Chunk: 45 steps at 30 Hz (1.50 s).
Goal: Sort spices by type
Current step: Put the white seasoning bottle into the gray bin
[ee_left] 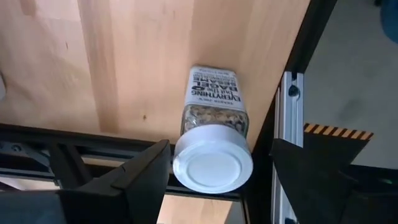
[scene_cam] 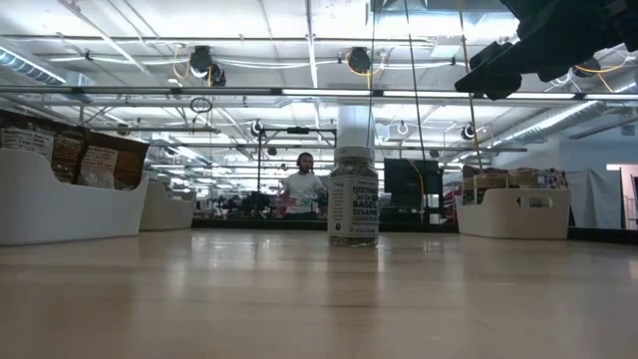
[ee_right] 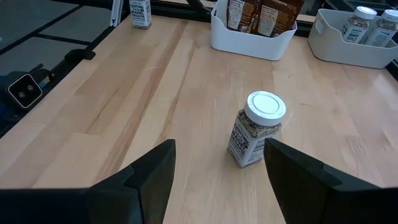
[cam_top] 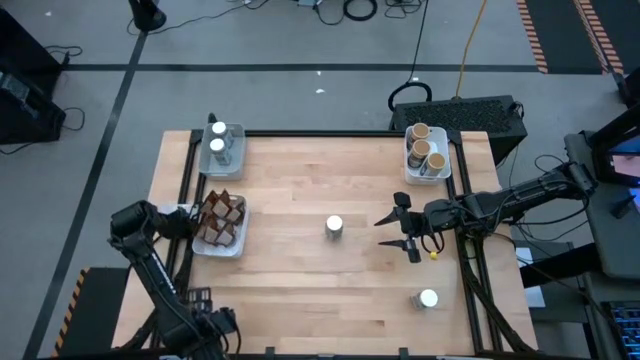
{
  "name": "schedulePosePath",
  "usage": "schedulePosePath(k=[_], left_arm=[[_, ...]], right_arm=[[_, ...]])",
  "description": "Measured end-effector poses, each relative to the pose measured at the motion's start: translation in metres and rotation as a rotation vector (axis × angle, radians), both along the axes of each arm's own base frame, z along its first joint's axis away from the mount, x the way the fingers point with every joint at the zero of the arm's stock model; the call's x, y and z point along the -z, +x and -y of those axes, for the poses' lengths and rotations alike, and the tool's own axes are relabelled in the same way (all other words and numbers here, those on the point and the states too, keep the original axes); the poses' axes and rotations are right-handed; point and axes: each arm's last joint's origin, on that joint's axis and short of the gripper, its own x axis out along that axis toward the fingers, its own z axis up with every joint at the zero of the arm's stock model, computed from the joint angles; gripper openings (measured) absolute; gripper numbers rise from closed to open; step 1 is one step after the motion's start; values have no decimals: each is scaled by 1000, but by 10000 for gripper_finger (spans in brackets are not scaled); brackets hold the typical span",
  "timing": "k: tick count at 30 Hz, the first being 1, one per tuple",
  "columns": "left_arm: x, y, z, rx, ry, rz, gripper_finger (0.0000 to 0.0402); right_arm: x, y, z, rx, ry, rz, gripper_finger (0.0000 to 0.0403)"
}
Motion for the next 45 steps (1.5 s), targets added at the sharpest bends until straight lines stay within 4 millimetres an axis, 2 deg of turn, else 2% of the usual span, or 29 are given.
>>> schedulePosePath(k=[4, 11, 20, 23, 28, 35, 40, 45], left_arm=[[3, -2, 0, 5, 9, -7, 283], [23, -7, -5, 3, 19, -64, 283], [24, -7, -5, 9, 19, -66, 282], [24, -7, -5, 10, 18, -66, 267], [24, -7, -5, 35, 9, -66, 210], [20, -5, -8, 40, -7, -68, 210], [2, 4, -31, -9, 29, -21, 210], [-24, 28, -64, -83, 39, 116, 210]], right_arm=[[0, 0, 0, 0, 0, 0, 226], [0, 0, 0, -2, -4, 1, 226], [0, 0, 0, -5, -11, 2, 226], [0, 0, 0, -5, -11, 2, 226], [0, 0, 0, -4, -10, 2, 226], [0, 0, 0, -5, -10, 2, 226], [0, 0, 0, -5, -12, 3, 226], [0, 0, 0, -6, -13, 3, 226]])
